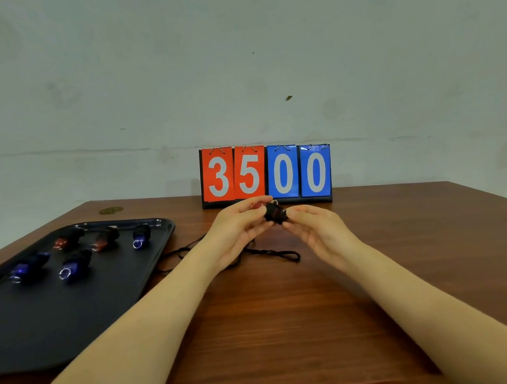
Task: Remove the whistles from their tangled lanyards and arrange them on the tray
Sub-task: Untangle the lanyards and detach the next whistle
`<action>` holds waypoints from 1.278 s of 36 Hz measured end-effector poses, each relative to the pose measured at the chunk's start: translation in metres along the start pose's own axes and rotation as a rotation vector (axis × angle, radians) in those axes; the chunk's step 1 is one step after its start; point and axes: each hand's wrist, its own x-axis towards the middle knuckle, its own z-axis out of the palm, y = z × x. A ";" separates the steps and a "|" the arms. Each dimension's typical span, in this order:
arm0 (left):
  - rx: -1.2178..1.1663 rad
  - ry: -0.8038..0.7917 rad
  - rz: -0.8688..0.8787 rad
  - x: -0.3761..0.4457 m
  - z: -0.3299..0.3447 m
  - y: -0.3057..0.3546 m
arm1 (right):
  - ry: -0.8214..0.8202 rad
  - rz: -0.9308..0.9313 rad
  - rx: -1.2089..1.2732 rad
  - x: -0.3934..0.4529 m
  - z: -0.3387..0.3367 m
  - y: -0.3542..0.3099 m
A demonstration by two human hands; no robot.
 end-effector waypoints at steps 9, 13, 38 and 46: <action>-0.077 -0.024 -0.038 0.000 0.003 -0.001 | -0.038 0.035 0.052 -0.001 -0.003 -0.005; -0.099 -0.035 -0.055 0.000 0.004 -0.003 | -0.044 0.065 0.039 0.000 -0.006 -0.005; 0.339 0.042 -0.249 -0.002 0.021 -0.021 | 0.086 -0.048 -0.666 0.001 0.000 -0.002; 0.327 0.013 -0.193 0.000 0.020 -0.023 | 0.168 -0.127 -0.587 0.003 0.006 0.003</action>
